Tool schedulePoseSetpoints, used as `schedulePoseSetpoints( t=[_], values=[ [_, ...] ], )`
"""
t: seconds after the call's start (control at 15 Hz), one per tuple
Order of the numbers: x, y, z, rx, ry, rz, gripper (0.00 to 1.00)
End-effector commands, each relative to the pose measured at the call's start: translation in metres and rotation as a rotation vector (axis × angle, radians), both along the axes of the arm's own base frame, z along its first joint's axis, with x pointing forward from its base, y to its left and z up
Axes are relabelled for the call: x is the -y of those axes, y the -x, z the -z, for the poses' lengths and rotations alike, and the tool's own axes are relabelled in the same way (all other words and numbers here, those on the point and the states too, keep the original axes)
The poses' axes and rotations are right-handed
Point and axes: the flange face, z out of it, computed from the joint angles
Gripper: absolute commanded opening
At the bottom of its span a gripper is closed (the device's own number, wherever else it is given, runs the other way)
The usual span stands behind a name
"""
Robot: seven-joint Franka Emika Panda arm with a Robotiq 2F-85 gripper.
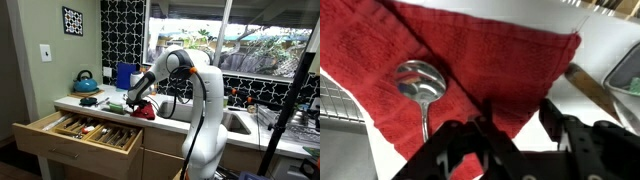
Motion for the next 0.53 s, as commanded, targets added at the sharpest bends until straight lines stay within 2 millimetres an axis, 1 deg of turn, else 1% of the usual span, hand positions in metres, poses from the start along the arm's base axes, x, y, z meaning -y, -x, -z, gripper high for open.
schedulePoseSetpoints(
  t=[0.0, 0.07, 0.13, 0.2, 0.47],
  values=[
    [0.003, -0.004, 0.006, -0.034, -0.004, -0.005, 0.31],
    [0.003, -0.003, 0.005, -0.033, -0.002, -0.006, 0.22],
    [0.004, -0.003, 0.002, -0.026, -0.001, -0.005, 0.07],
    [0.005, -0.002, -0.002, -0.018, 0.002, -0.003, 0.01],
    [0.012, 0.001, -0.021, 0.021, 0.017, -0.001, 0.01]
  ],
)
